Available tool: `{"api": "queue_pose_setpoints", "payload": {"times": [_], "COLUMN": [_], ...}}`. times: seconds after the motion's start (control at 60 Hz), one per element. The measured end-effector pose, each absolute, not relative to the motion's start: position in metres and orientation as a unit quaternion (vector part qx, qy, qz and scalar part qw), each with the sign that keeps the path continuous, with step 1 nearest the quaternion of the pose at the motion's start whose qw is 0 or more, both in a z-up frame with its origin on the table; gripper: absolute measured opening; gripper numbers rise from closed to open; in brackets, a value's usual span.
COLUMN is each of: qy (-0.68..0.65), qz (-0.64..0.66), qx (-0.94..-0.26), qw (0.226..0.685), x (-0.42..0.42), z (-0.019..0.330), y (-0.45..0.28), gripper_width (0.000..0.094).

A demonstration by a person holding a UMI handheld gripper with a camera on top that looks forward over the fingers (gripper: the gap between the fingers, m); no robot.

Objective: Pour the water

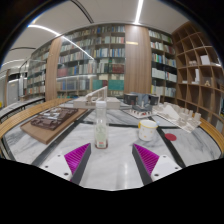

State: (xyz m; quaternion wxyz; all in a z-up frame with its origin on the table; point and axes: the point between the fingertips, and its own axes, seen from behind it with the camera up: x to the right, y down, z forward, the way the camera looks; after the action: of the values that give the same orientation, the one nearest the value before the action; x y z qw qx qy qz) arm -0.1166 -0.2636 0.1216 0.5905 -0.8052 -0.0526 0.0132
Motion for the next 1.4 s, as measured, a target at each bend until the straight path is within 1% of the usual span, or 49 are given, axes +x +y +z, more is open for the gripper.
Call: {"api": "queue_pose_setpoints", "payload": {"times": [0.1, 0.217, 0.317, 0.383, 0.45, 0.467, 0.5, 0.583, 0.633, 0.7, 0.75, 0.833, 0.9, 0.967, 1.0, 1.05, 1.117, 1.217, 1.333, 1.4], "qy": [-0.073, -0.075, -0.071, -0.066, -0.062, -0.062, -0.060, -0.068, -0.076, -0.082, -0.077, -0.055, -0.021, 0.033, 0.068, 0.117, 0.188, 0.283, 0.368, 0.408], "qz": [0.015, 0.011, 0.010, 0.007, 0.015, 0.016, 0.019, 0.027, 0.039, 0.055, 0.082, 0.159, 0.253, 0.367, 0.427, 0.520, 0.627, 0.720, 0.755, 0.757], "qx": [-0.787, -0.785, -0.786, -0.789, -0.789, -0.784, -0.782, -0.779, -0.776, -0.771, -0.761, -0.734, -0.710, -0.683, -0.664, -0.628, -0.569, -0.482, -0.422, -0.406], "qw": [0.612, 0.615, 0.614, 0.610, 0.611, 0.617, 0.620, 0.623, 0.625, 0.629, 0.639, 0.658, 0.656, 0.630, 0.610, 0.567, 0.498, 0.412, 0.342, 0.310], "x": [-0.157, -0.179, -0.184, -0.184, -0.184, -0.182, -0.182, -0.184, -0.188, -0.192, -0.195, -0.198, -0.206, -0.203, -0.197, -0.182, -0.163, -0.117, -0.069, -0.067], "z": [0.127, 0.114, 0.099, 0.088, 0.084, 0.086, 0.087, 0.088, 0.090, 0.101, 0.119, 0.165, 0.203, 0.238, 0.254, 0.275, 0.295, 0.292, 0.256, 0.234], "y": [-0.207, -0.145, -0.100, -0.080, -0.070, -0.068, -0.067, -0.068, -0.070, -0.071, -0.073, -0.077, -0.080, -0.081, -0.080, -0.073, -0.068, -0.043, -0.024, -0.008], "gripper_width": [0.0854, 0.0845, 0.0807, 0.0735, 0.0615, 0.0518, 0.0503, 0.0426, 0.0403, 0.0399, 0.0399, 0.0397, 0.0397, 0.0397, 0.0394, 0.0395, 0.0390, 0.0390, 0.0394, 0.0395]}}
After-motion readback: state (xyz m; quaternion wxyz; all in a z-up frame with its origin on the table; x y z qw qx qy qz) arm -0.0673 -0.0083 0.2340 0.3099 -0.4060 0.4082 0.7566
